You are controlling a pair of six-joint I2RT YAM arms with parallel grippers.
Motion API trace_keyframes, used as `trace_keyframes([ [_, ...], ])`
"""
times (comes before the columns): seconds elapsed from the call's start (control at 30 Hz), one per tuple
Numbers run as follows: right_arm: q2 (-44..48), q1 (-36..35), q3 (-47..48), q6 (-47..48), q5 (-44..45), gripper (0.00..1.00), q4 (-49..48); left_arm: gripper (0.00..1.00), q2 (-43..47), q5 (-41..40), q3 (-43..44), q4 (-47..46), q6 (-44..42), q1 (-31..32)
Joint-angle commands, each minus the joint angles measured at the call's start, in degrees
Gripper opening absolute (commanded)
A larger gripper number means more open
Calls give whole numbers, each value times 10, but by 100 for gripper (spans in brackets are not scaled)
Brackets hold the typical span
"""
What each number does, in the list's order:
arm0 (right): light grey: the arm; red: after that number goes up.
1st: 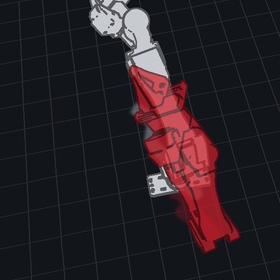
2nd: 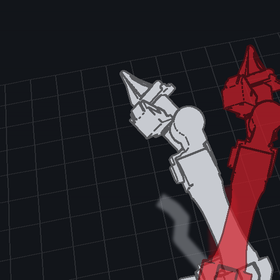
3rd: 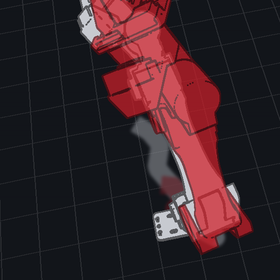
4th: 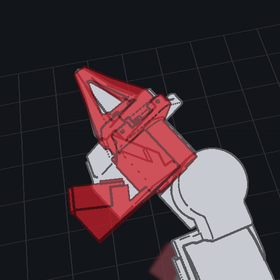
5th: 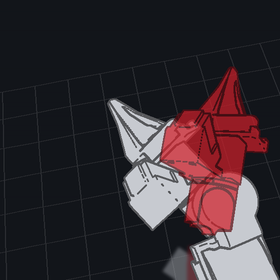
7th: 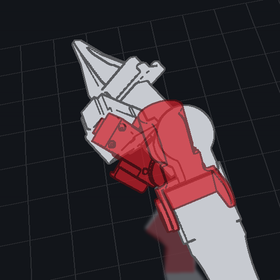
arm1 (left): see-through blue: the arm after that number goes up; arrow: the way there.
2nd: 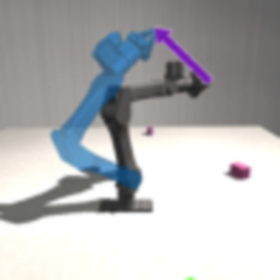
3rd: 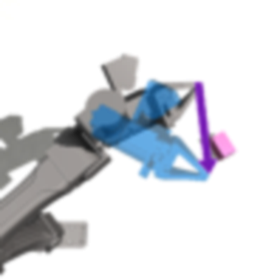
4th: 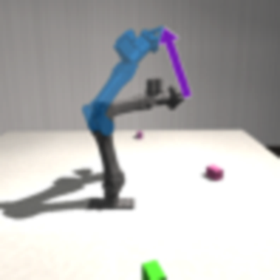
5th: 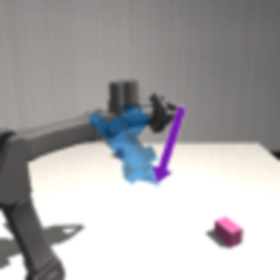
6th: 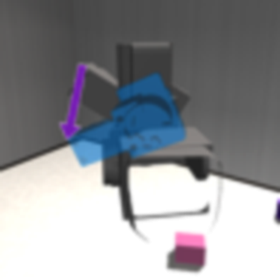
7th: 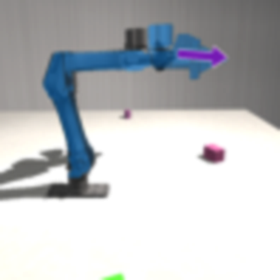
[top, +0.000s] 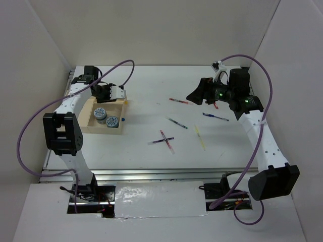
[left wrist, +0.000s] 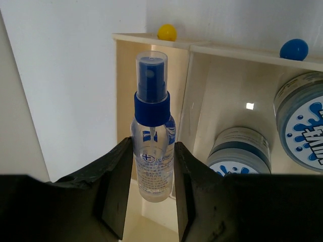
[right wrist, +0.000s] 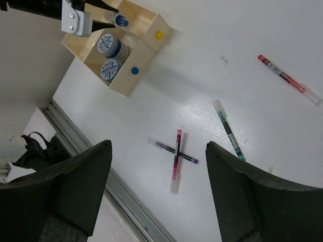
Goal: Sort the stationery into containers
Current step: Place the stationery in the storage box.
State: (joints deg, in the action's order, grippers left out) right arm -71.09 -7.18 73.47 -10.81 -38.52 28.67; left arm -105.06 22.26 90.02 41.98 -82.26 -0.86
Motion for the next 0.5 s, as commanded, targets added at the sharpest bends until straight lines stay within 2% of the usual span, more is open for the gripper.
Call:
trace_keyframes([
  [0.0,-5,5,-3,3,-12,81,-10,18,-11,7,10,1,-33,3],
  [0.23,-10,4,7,7,-16,81,0,33,-44,-30,26,-9,-17,4],
  [0.27,-11,3,8,7,-16,82,0,38,-47,-34,30,-9,-16,4],
  [0.47,-18,2,13,10,-15,82,4,44,-60,-55,48,-10,-12,4],
])
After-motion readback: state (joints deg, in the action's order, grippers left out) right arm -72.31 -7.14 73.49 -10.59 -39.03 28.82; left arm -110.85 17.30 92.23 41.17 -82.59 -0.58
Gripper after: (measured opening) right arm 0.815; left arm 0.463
